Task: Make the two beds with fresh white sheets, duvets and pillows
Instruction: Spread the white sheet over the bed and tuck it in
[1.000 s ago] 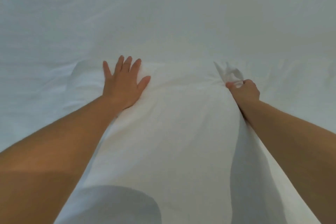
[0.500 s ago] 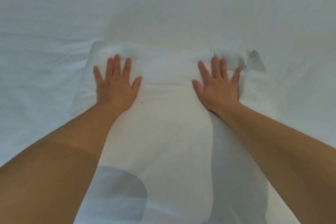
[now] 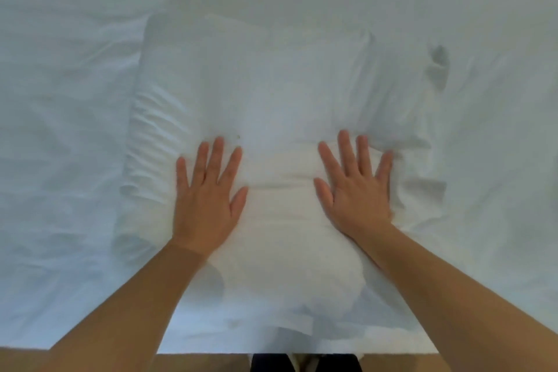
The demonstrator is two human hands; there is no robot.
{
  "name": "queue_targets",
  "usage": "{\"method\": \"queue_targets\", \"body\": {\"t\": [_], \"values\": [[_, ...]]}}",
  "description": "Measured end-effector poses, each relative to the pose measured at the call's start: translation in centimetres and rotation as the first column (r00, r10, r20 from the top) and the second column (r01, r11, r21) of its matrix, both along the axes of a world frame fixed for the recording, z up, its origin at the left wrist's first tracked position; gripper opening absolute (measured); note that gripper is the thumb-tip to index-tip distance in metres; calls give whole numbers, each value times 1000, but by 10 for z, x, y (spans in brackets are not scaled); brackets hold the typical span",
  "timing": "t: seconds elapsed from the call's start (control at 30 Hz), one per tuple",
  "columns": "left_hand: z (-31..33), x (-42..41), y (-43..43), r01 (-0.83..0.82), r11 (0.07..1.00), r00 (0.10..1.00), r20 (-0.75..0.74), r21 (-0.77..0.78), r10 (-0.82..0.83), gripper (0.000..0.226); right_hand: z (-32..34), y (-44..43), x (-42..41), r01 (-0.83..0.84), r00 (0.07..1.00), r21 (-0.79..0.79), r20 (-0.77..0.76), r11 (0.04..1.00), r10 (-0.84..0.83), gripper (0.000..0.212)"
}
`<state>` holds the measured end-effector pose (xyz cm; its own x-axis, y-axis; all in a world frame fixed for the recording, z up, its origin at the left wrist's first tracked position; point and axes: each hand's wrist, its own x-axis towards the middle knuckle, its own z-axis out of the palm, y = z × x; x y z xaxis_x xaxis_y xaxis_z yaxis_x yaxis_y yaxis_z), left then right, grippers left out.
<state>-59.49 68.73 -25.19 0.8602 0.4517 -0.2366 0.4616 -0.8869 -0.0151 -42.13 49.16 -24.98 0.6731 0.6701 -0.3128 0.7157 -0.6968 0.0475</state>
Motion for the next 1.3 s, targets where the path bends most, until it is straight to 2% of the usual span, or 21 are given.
{"method": "queue_targets", "body": {"t": [0.1, 0.17, 0.23, 0.3, 0.37, 0.43, 0.53, 0.73, 0.9, 0.97, 1.07, 1.2, 1.3], "values": [[-14, -44, 13, -175, 984, 980, -95, 34, 177, 70, -14, -38, 6, 189, 982, -107, 15, 976, -189, 65], [-1, -53, 9, -272, 961, 955, -112, 43, 275, 70, 1, -48, -2, 316, 948, -92, -2, 944, -317, 67], [17, -59, -8, -202, 979, 976, -83, 10, 202, 68, 25, -47, -27, 230, 973, 25, -14, 973, -230, 67], [23, -81, -31, -44, 997, 992, -119, -70, 35, 67, 37, -53, -65, 20, 997, 40, -77, 999, -17, 64], [24, -102, -45, -112, 990, 970, -229, -91, 88, 68, 35, -75, -85, 17, 992, -83, -124, 996, -28, 63], [25, -110, -50, -229, 971, 920, -343, -70, 192, 69, 35, -109, -80, 164, 970, -260, -133, 952, -204, 63], [48, -101, -57, -160, 983, 865, -492, -88, 97, 72, 58, -141, -74, 223, 954, -357, -109, 907, -278, 62], [149, -98, -98, -137, 978, 933, -352, -159, 74, 69, 149, -166, -100, 193, 960, -301, -139, 934, -243, 66], [249, -77, -155, -88, 965, 930, -369, -247, -9, 74, 249, -211, -112, 162, 964, -224, -171, 961, -202, 65], [289, -72, -184, -69, 965, 944, -329, -254, -19, 76, 288, -238, -118, 177, 964, -192, -165, 965, -210, 66], [344, -36, -227, -38, 974, 971, -239, -224, -17, 78, 339, -280, -98, 228, 960, -135, -135, 964, -245, 66], [410, 6, -303, -74, 980, 989, -141, -187, 48, 77, 396, -351, -54, 176, 981, -68, -69, 982, -181, 68], [447, 29, -357, -57, 979, 993, -111, -194, 35, 77, 434, -410, -27, 195, 980, -63, -16, 979, -197, 69]]}}
